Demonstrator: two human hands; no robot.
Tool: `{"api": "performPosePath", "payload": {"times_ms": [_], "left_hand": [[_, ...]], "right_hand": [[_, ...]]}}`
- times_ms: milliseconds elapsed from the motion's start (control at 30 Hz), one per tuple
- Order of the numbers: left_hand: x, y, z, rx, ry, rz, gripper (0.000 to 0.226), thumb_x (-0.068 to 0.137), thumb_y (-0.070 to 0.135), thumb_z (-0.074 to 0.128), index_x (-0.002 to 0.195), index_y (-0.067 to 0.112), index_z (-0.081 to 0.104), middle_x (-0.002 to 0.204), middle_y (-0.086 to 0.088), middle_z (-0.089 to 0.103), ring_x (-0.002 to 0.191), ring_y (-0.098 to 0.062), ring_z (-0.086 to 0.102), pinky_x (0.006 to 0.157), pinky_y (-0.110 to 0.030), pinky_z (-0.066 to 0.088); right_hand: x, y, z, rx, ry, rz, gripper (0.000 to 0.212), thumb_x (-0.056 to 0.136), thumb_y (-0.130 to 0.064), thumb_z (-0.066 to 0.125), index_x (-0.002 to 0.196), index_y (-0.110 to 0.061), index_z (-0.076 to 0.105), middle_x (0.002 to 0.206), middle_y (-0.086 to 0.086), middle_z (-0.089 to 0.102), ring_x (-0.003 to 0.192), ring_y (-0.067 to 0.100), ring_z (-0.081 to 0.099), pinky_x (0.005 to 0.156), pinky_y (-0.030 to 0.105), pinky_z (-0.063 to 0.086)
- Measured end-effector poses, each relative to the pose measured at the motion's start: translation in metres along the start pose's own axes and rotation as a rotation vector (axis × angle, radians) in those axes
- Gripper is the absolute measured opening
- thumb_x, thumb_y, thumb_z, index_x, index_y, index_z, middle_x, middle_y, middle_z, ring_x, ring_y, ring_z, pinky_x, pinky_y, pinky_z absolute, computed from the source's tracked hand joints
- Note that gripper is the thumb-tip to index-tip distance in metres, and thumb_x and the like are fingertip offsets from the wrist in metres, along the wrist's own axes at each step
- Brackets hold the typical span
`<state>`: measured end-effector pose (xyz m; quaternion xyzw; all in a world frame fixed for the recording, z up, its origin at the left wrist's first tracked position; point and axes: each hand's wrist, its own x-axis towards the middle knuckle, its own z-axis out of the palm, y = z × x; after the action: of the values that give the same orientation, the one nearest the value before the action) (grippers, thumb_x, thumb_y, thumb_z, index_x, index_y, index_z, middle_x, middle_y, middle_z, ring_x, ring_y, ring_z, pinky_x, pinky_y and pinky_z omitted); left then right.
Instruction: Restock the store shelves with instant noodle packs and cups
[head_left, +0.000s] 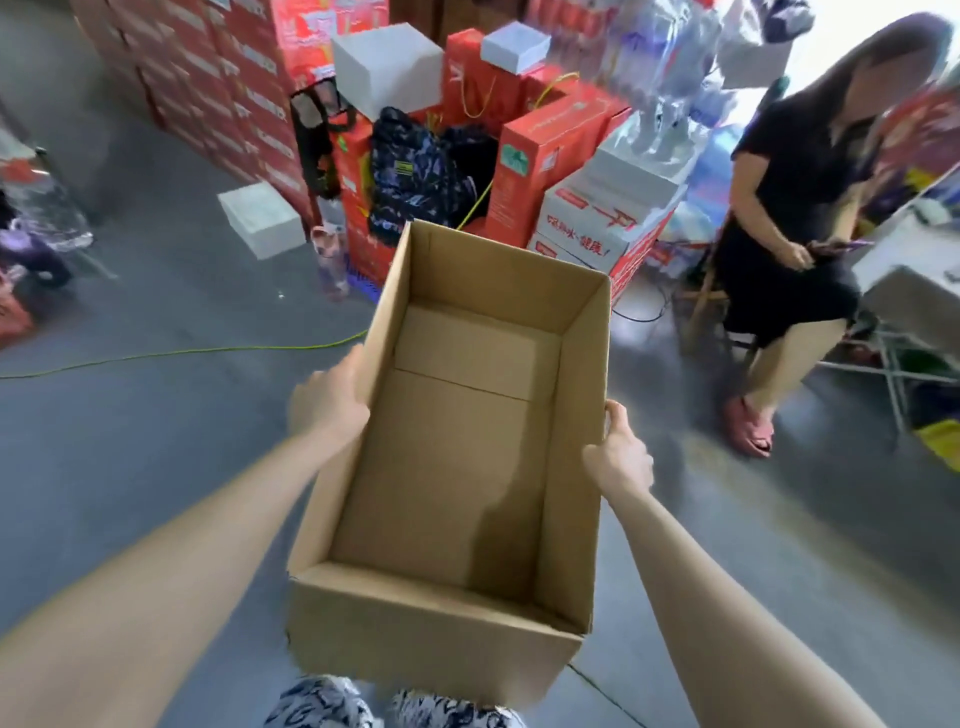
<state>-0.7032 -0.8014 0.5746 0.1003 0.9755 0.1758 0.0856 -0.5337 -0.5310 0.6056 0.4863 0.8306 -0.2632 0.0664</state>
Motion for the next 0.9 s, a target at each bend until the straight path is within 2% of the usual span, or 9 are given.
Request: {"api": "performPosePath", "payload": {"times_ms": [167,300,367,533,700,800,900], "left_hand": [[0.098,0.043,0.020,0.022,-0.048,0.142,0.078,0.077,0.004,0.053,0.149,0.028,0.034,0.116,-0.021,0.066,0.103,-0.043,0.061,0.084,-0.043,0.050],[0.177,0.061,0.050,0.054,-0.122,0.253,0.079,0.078,0.002,0.051,0.150,0.030,0.033,0.111,-0.025,0.067,0.101,-0.046,0.062,0.084,-0.043,0.049],[0.221,0.068,0.068,0.056,-0.188,0.322,0.081,0.078,0.001,0.050,0.150,0.032,0.032,0.108,-0.025,0.067,0.098,-0.047,0.061,0.081,-0.042,0.048],[0.296,0.076,0.094,0.074,-0.338,0.451,0.083,0.079,-0.001,0.049,0.152,0.033,0.030,0.108,-0.028,0.065,0.102,-0.049,0.058,0.084,-0.043,0.045],[0.357,0.091,0.117,0.143,-0.417,0.571,0.081,0.081,-0.003,0.046,0.153,0.031,0.028,0.106,-0.029,0.065,0.101,-0.049,0.058,0.087,-0.044,0.044],[0.380,0.096,0.132,0.156,-0.462,0.618,0.080,0.082,-0.004,0.045,0.151,0.033,0.030,0.106,-0.027,0.065,0.100,-0.048,0.058,0.087,-0.044,0.044],[0.395,0.102,0.148,0.089,-0.506,0.622,0.083,0.080,-0.008,0.044,0.149,0.036,0.035,0.115,-0.022,0.066,0.104,-0.046,0.058,0.087,-0.044,0.046]], "right_hand": [[0.064,-0.018,-0.001,0.023,0.024,0.135,0.071,0.087,-0.007,0.046,0.146,-0.040,0.025,0.099,0.007,0.057,0.089,0.030,0.054,0.086,0.038,0.051],[0.102,-0.032,0.022,0.072,0.059,0.256,0.070,0.089,-0.006,0.047,0.148,-0.038,0.025,0.117,0.012,0.064,0.098,0.033,0.059,0.088,0.039,0.049],[0.117,-0.043,0.041,0.104,0.088,0.351,0.071,0.090,-0.005,0.046,0.148,-0.039,0.024,0.119,0.012,0.064,0.099,0.032,0.058,0.088,0.038,0.048],[0.136,-0.069,0.083,0.186,0.098,0.588,0.074,0.087,-0.004,0.046,0.146,-0.042,0.024,0.114,0.011,0.066,0.104,0.035,0.059,0.090,0.043,0.050],[0.159,-0.093,0.114,0.238,0.097,0.746,0.073,0.085,-0.004,0.044,0.146,-0.041,0.026,0.097,0.005,0.061,0.097,0.034,0.055,0.087,0.038,0.043],[0.169,-0.102,0.130,0.296,0.103,0.796,0.074,0.085,-0.003,0.043,0.146,-0.042,0.027,0.110,0.007,0.065,0.101,0.035,0.056,0.091,0.040,0.046],[0.177,-0.105,0.137,0.313,0.065,0.826,0.078,0.088,-0.006,0.044,0.153,-0.041,0.019,0.127,0.010,0.061,0.115,0.036,0.055,0.100,0.043,0.044]]}}
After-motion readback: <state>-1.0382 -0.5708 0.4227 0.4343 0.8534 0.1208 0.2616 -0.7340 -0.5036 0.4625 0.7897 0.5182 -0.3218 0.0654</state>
